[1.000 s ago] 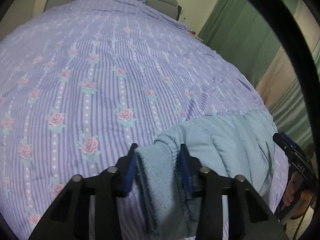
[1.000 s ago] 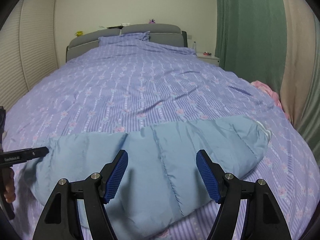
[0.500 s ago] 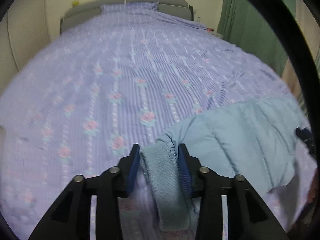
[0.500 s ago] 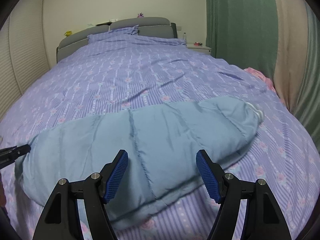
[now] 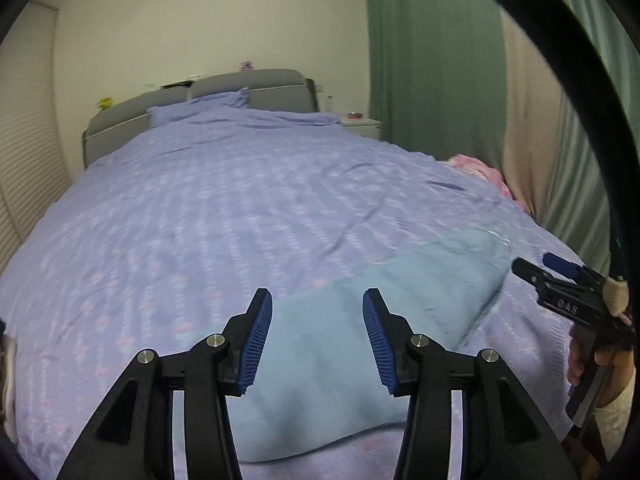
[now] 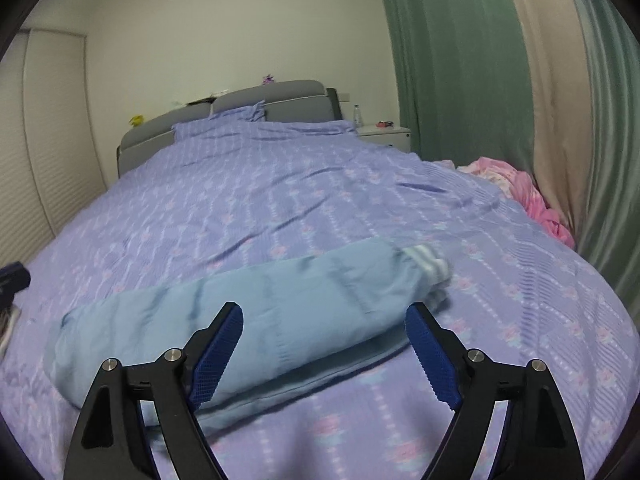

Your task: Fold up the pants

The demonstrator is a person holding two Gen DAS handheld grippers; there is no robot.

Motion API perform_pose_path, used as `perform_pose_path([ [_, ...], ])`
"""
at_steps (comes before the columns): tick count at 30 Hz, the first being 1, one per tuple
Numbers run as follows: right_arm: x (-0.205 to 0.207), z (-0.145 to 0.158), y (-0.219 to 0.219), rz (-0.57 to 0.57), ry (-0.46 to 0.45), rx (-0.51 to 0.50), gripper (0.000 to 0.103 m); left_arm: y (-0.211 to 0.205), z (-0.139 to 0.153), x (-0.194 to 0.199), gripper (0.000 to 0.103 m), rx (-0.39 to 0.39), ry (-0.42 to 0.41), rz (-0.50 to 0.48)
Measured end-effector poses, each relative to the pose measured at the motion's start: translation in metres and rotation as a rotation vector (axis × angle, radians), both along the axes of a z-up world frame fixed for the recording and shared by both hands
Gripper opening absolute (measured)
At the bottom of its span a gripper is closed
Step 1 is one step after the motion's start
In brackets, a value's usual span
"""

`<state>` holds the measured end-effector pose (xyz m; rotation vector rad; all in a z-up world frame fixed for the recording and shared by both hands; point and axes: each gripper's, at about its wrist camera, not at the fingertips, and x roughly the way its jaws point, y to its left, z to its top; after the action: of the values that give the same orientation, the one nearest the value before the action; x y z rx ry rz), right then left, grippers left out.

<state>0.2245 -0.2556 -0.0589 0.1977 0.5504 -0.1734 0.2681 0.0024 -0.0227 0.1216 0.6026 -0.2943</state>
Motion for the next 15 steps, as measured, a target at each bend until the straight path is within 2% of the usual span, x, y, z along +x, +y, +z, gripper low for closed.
perform_pose_path([
  [5, 0.010, -0.023, -0.044, -0.030, 0.024, 0.089, 0.085, -0.047, -0.019, 0.021, 0.021, -0.013, 0.061, -0.062],
  [10, 0.022, -0.046, -0.074, -0.031, 0.040, 0.202, 0.085, -0.078, -0.039, 0.041, 0.017, 0.010, 0.113, -0.077],
  [15, 0.042, -0.061, -0.092, -0.039, 0.063, 0.317, 0.085, -0.084, -0.056, 0.054, 0.015, 0.004, 0.180, -0.066],
])
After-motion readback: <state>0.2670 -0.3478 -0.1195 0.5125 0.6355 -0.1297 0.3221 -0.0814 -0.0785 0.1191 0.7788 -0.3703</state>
